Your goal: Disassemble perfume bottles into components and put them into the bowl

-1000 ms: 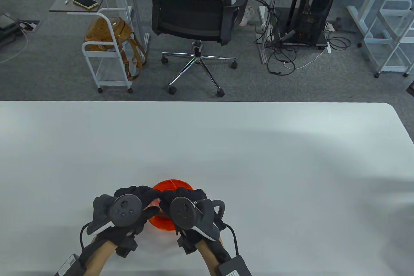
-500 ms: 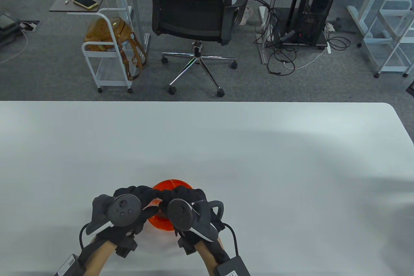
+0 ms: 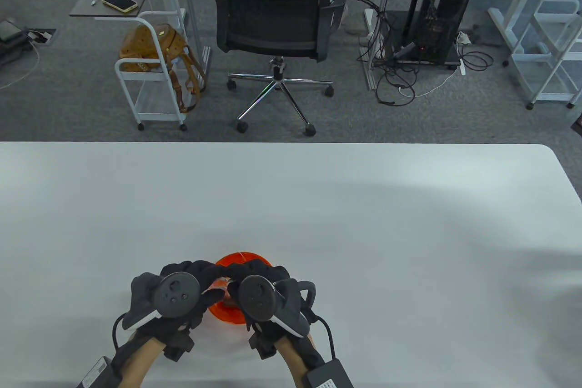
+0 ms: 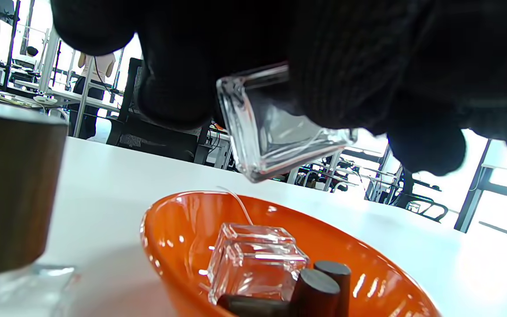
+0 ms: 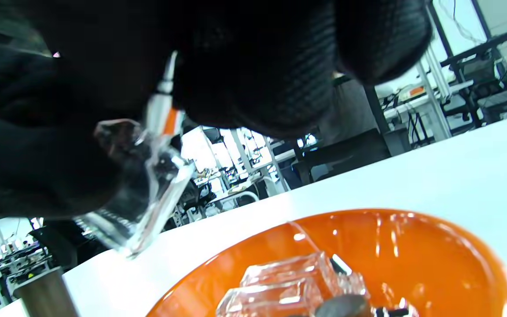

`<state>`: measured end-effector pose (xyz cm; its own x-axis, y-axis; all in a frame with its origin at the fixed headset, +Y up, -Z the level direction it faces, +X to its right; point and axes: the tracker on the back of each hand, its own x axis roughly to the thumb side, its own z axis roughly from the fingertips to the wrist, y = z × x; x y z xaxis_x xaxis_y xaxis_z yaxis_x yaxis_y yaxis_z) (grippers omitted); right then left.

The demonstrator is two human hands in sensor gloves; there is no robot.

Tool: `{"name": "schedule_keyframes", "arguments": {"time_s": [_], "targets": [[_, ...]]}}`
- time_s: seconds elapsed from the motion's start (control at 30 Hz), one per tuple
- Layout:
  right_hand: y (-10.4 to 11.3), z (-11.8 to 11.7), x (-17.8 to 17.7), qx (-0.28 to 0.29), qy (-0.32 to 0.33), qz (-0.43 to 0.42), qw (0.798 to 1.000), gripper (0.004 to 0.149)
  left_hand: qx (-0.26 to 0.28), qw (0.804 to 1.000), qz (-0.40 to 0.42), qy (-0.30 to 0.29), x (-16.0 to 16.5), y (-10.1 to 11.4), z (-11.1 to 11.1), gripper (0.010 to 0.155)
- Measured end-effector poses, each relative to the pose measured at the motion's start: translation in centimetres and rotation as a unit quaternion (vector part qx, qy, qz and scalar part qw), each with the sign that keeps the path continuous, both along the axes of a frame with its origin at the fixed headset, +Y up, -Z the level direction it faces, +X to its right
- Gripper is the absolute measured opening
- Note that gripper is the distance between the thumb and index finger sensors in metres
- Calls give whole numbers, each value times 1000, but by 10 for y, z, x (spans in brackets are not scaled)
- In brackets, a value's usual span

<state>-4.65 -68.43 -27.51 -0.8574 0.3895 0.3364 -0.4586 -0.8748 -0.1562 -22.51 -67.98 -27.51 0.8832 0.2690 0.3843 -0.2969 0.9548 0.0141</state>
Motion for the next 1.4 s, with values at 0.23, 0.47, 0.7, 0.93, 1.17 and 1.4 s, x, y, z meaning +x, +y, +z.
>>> {"name": "schedule_keyframes", "arguments": {"time_s": [0.23, 0.47, 0.7, 0.93, 1.17, 1.4], "targets": [[1, 0, 1, -11, 1, -9, 1000, 43, 3, 1000, 2, -2, 0, 0, 0, 53], [5, -2, 4, -19, 13, 2, 1000, 44, 1, 1000, 3, 13, -2, 1, 0, 54], [14, -14, 47, -1, -63, -104, 993, 43, -1, 996, 3, 87, -20, 4, -6, 54], [-30, -43, 10, -41, -128, 150, 979, 44, -12, 997, -13, 74, -16, 2, -6, 54], [-45, -46, -5, -32, -105, 236, 966, 47, -19, 997, -54, 60, -5, -2, -6, 55], [-20, -39, 25, -25, -119, 137, 983, 47, -30, 983, -163, 76, 32, 18, -22, 54]]}}
